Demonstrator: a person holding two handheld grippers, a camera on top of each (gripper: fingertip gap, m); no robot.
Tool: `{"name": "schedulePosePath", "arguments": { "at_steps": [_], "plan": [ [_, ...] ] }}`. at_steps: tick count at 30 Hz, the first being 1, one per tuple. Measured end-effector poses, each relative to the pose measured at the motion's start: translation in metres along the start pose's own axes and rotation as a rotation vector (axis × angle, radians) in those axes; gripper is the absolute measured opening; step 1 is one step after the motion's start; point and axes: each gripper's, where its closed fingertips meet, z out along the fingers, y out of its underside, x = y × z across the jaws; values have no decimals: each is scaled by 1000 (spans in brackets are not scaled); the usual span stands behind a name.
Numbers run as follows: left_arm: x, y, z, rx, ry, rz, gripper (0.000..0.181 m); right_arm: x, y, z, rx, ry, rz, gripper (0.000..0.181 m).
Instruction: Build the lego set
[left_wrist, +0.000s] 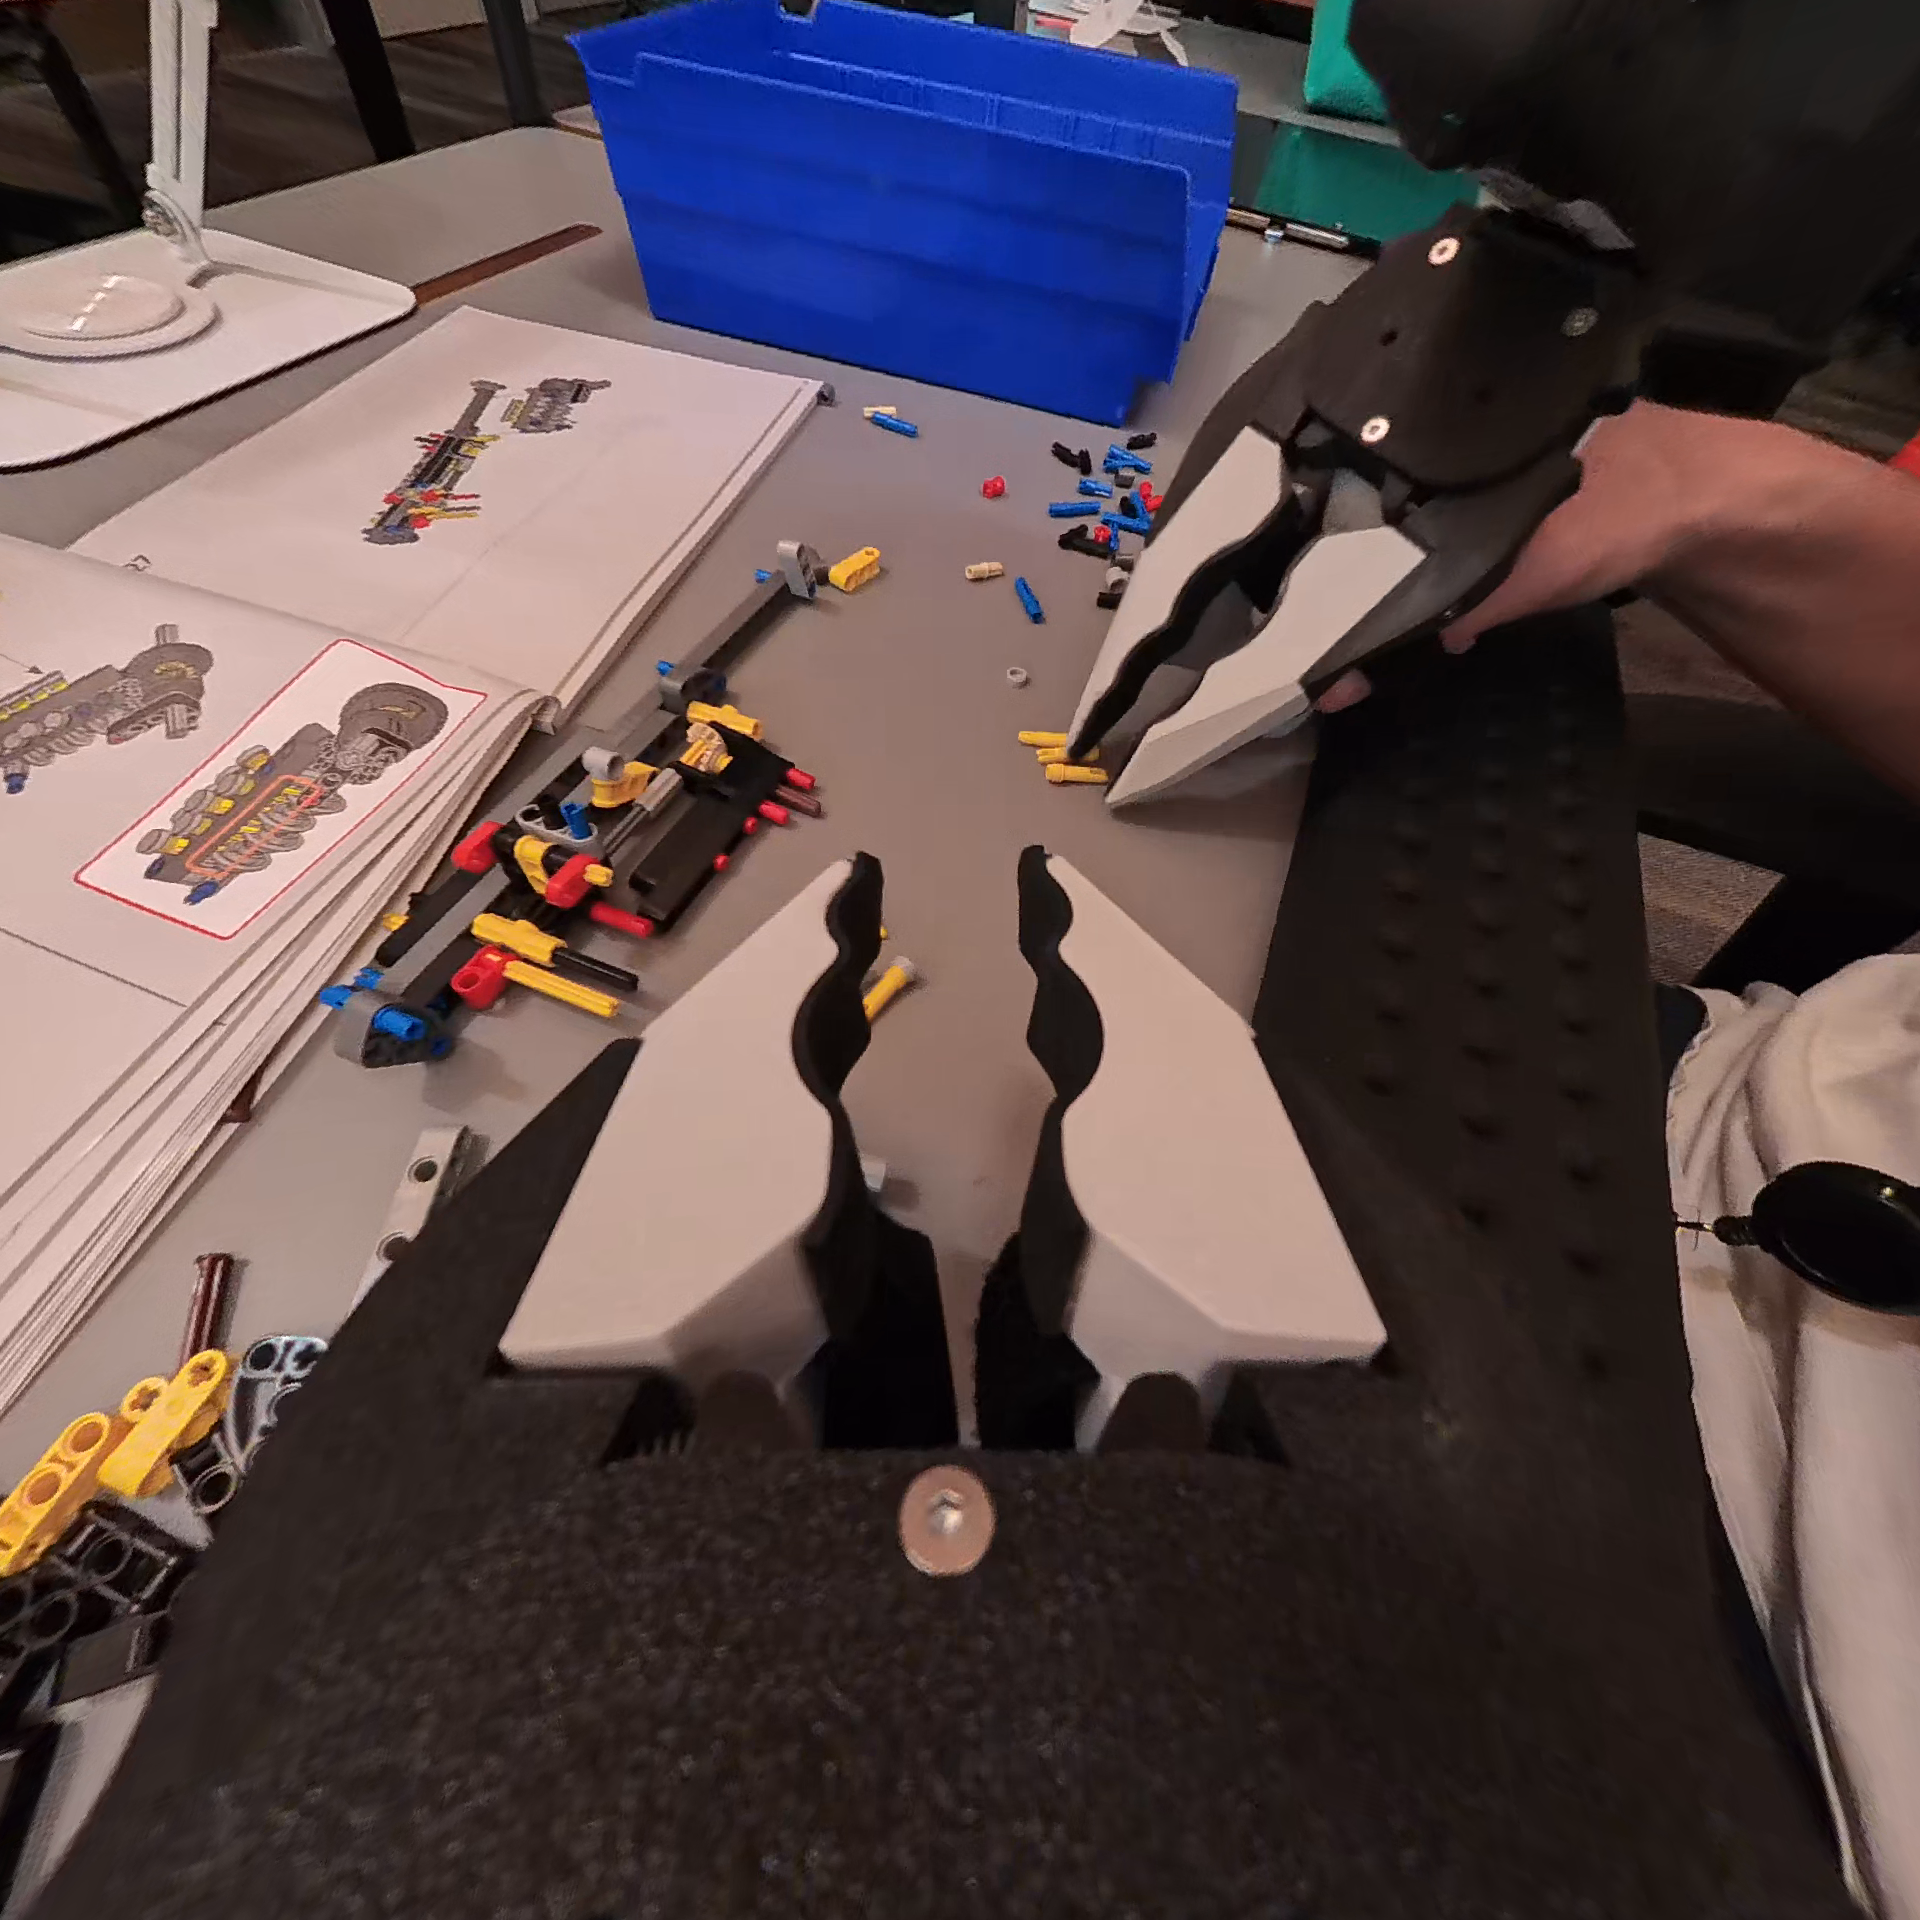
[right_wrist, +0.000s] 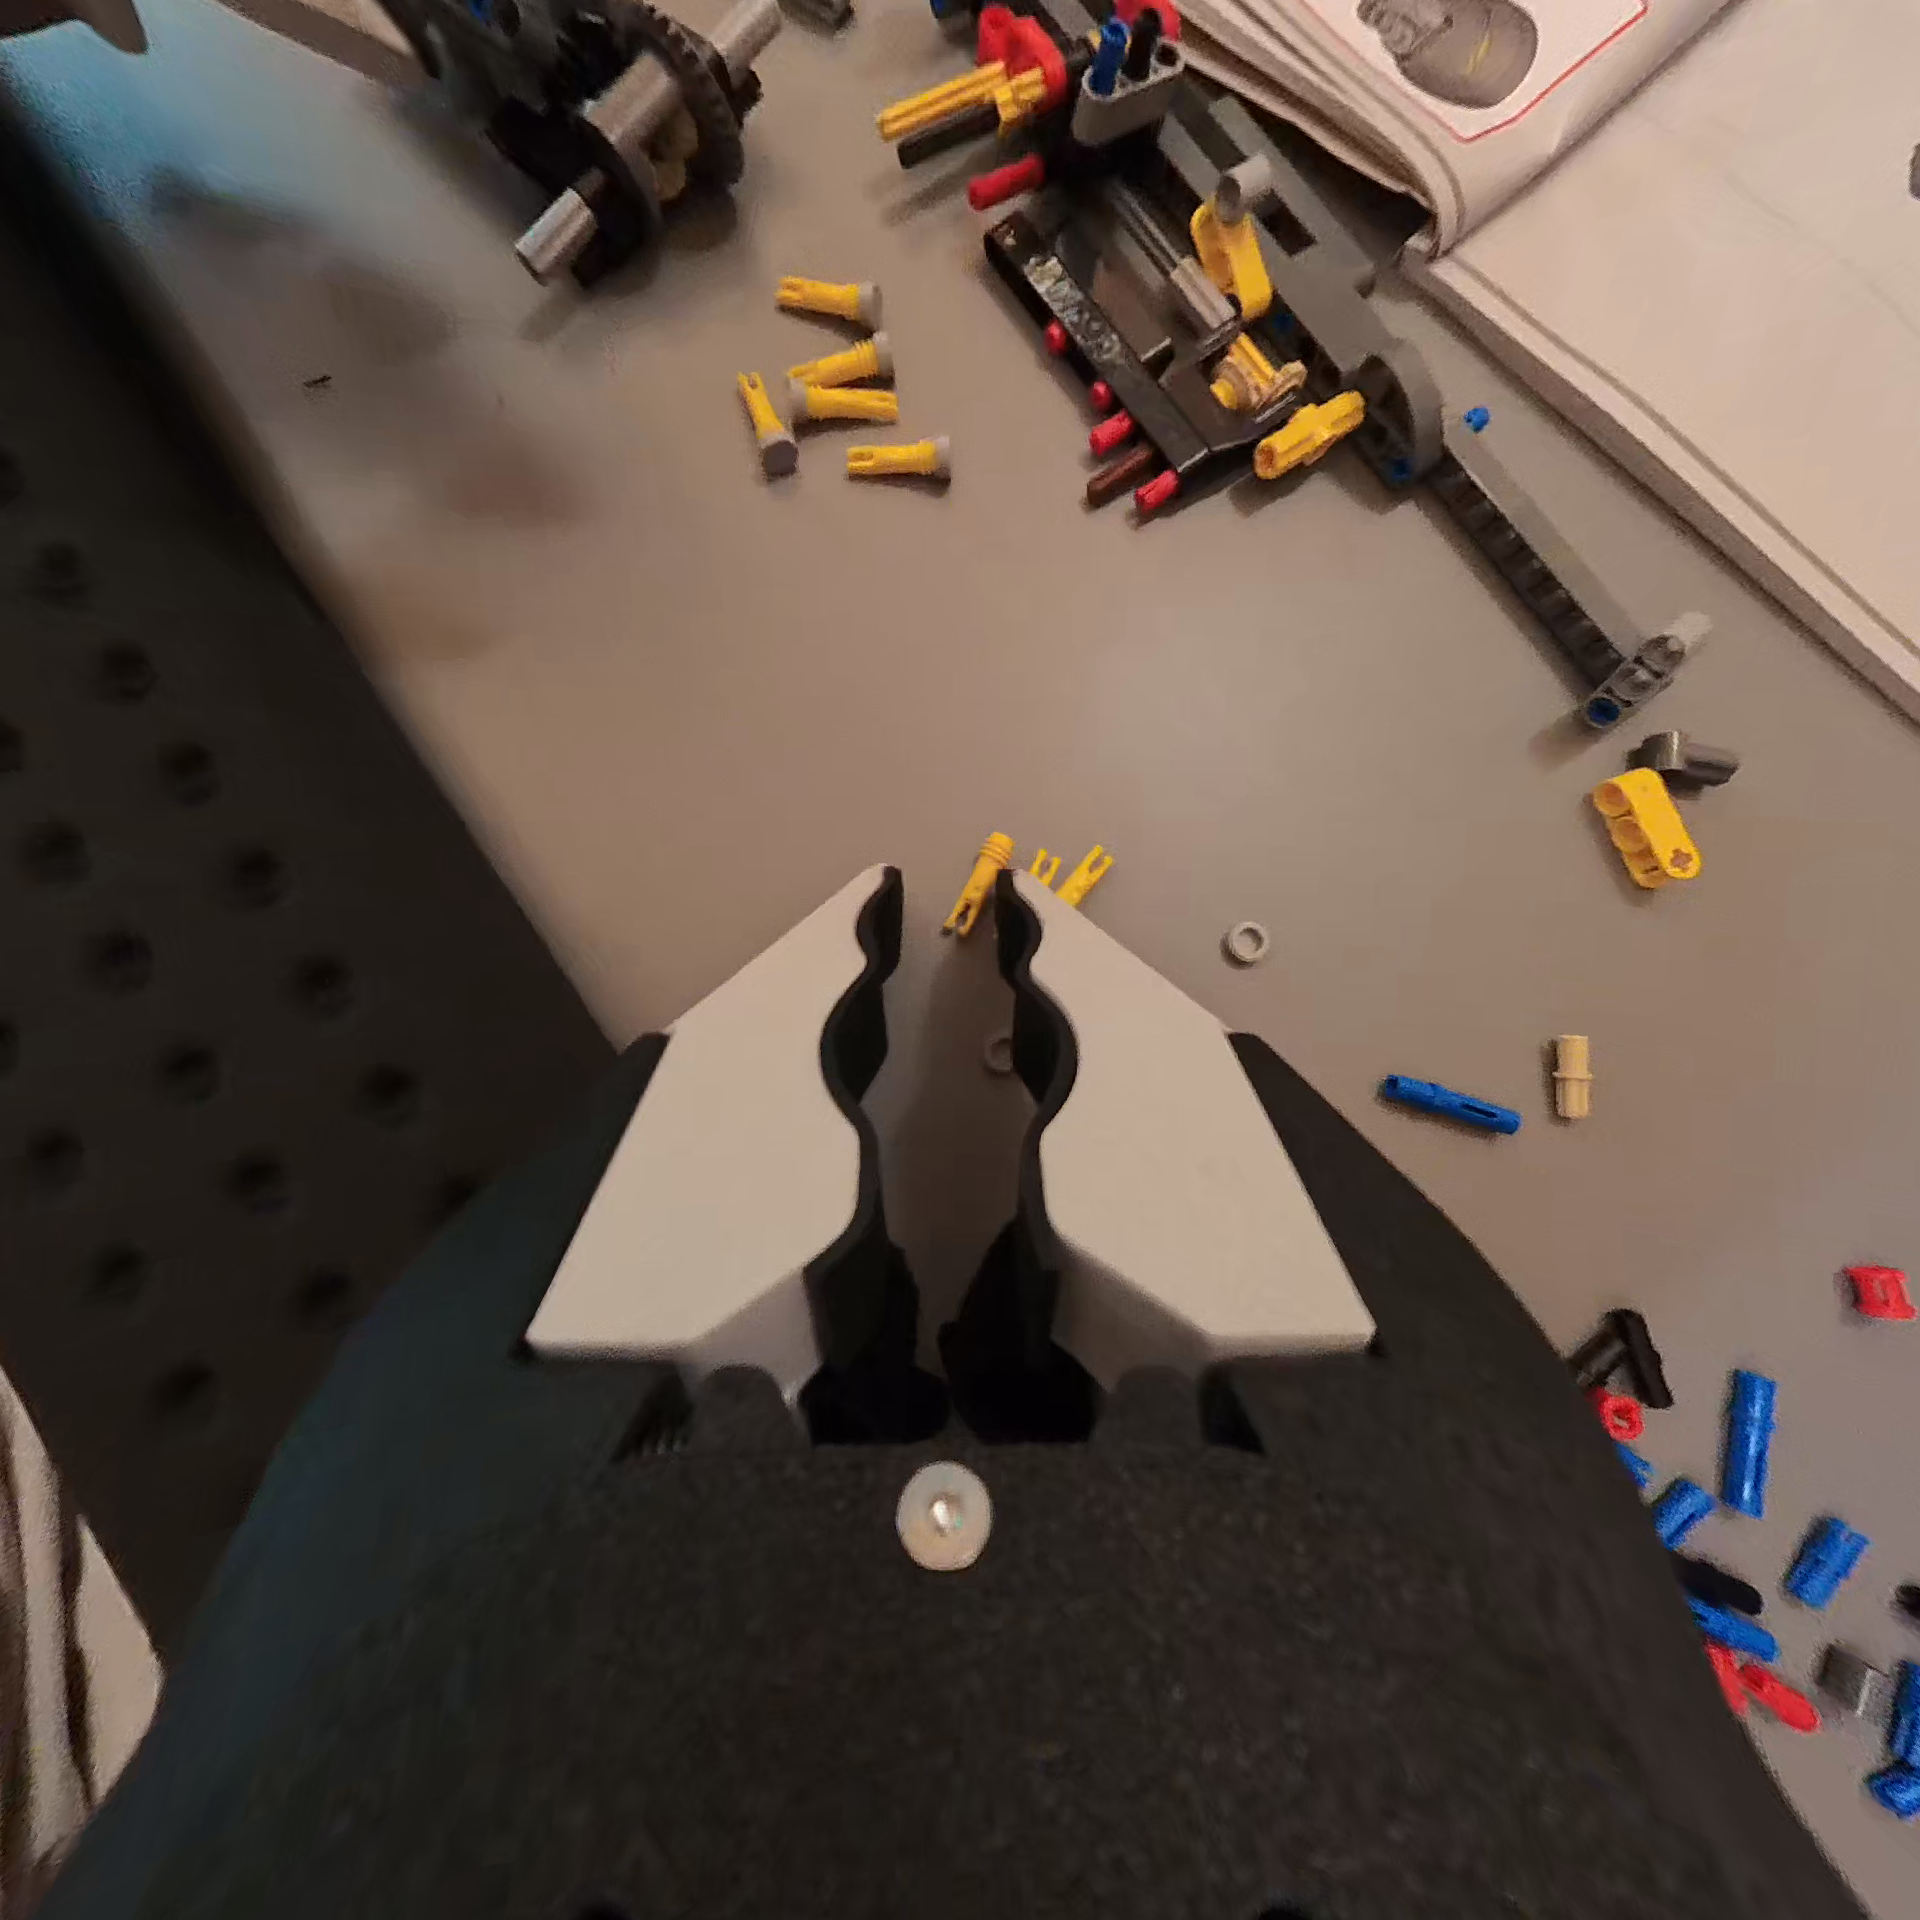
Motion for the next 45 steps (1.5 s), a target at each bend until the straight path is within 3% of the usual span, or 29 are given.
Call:
{"name": "schedulePosePath", "arguments": {
  "at_steps": [8,10,13,18,30,38,45],
  "plan": [
    [8,1,1,1,19,57,27,3,-9,8,-5,-33,47,4],
    [5,0,4,0,-35,117,34,-5,-43,2,178,-124,172,4],
    [1,-16,4,65,-154,232,39,-22,-108,-21,526,-412,468,3],
    [4,-45,-4,199,-258,282,36,-40,-145,-28,735,-655,653,4],
    [9,-53,-10,244,-313,388,23,-51,-154,-28,771,-790,708,4],
    [1,-51,-12,234,-298,333,34,-42,-154,-32,797,-867,783,4],
    [8,-48,-6,221,-285,394,31,-49,-152,-31,772,-881,757,4]
  ]
}}
